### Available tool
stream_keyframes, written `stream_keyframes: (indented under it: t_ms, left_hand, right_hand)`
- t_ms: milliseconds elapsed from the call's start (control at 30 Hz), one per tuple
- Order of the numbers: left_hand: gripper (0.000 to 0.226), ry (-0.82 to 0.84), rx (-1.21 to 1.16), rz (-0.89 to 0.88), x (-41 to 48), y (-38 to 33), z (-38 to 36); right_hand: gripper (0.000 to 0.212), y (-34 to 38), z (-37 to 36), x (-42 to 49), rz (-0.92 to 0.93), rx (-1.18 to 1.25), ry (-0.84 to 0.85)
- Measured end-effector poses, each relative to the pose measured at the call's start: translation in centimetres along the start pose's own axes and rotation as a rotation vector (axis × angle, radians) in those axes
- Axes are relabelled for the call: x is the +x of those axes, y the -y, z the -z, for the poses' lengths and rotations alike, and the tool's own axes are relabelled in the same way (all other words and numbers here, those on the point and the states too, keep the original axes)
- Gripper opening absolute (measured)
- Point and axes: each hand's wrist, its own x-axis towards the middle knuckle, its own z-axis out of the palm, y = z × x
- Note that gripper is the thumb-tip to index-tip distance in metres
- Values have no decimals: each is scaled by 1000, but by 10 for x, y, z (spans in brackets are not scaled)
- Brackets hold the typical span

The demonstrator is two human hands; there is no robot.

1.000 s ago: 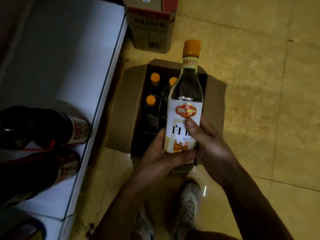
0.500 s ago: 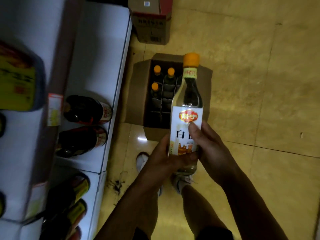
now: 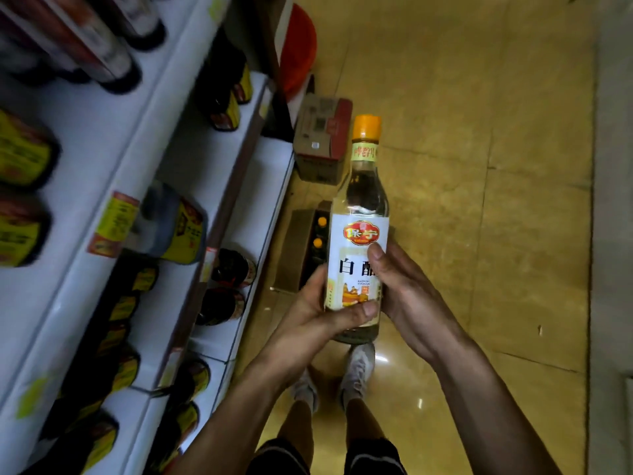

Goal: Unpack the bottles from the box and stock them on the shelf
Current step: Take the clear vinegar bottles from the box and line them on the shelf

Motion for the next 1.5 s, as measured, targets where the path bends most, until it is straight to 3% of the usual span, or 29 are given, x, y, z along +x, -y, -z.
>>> stream_keyframes:
  t_ms: [167, 733, 967, 1233, 1500]
  left_hand:
    - [53, -15, -3, -96, -31, -51, -19]
    - [51, -156, 52, -386, -146, -156, -59]
    - [55, -236, 52, -463, -192, -189, -36]
    - [53, -293, 5, -623, -250, -225, 19]
    - [60, -466, 92, -727, -317, -244, 87]
  right_hand:
    - [48, 62, -12, -32, 64, -42, 52]
    - [55, 187, -57, -133, 346, -196, 300]
    - [54, 216, -108, -149, 437, -208, 415]
    - [39, 248, -197, -160, 577, -247, 553]
    - [45, 257, -297, -175, 688, -321, 704]
